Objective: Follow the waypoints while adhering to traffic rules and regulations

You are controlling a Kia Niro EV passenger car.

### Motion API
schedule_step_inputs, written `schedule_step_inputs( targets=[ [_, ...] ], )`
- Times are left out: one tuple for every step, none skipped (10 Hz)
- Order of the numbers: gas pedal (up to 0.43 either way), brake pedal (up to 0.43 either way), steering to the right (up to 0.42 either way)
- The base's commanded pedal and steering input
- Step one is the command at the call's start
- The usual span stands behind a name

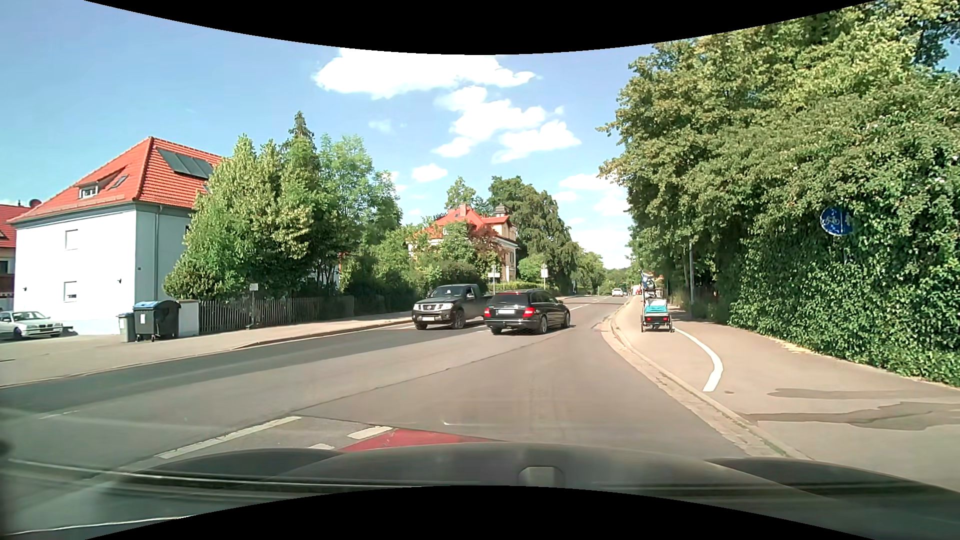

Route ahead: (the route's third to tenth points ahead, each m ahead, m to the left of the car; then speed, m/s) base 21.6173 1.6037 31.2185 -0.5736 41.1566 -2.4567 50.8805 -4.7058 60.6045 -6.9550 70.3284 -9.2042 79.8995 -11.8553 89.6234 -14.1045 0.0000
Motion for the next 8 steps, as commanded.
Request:
schedule_step_inputs(
  targets=[
    [0.0, 0.634, 0.032],
    [0.0, 0.634, 0.033],
    [0.0, 0.64, 0.032],
    [0.0, 0.634, 0.032],
    [0.0, 0.634, 0.032],
    [0.0, 0.64, 0.032],
    [0.0, 0.634, 0.032],
    [0.0, 0.64, 0.033]
  ],
)
